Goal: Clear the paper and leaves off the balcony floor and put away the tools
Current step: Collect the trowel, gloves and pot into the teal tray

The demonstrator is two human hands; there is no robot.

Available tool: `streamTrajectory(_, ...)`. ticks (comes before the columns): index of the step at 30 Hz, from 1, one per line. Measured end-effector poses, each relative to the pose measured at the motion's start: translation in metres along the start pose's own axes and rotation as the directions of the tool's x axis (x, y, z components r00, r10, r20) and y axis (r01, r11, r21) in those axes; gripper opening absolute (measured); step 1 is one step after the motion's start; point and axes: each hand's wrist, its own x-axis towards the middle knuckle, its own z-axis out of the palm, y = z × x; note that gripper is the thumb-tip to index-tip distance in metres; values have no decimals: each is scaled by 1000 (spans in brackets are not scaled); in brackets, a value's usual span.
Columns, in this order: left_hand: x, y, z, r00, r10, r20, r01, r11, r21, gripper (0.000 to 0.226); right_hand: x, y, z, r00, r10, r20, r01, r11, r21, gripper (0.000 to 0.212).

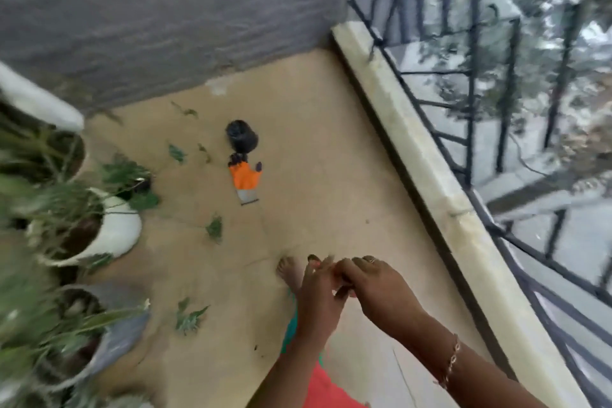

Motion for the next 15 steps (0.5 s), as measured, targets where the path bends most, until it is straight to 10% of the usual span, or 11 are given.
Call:
streamTrajectory(4,50,-51,-54,950,-307,60,308,951,-11,20,102,-17,6,995,-97,27,96,993,67,50)
streamTrajectory(15,162,-127,-161,737,-644,-205,581,759,-294,17,317,-12,11,968,-209,140,209,978,18,52)
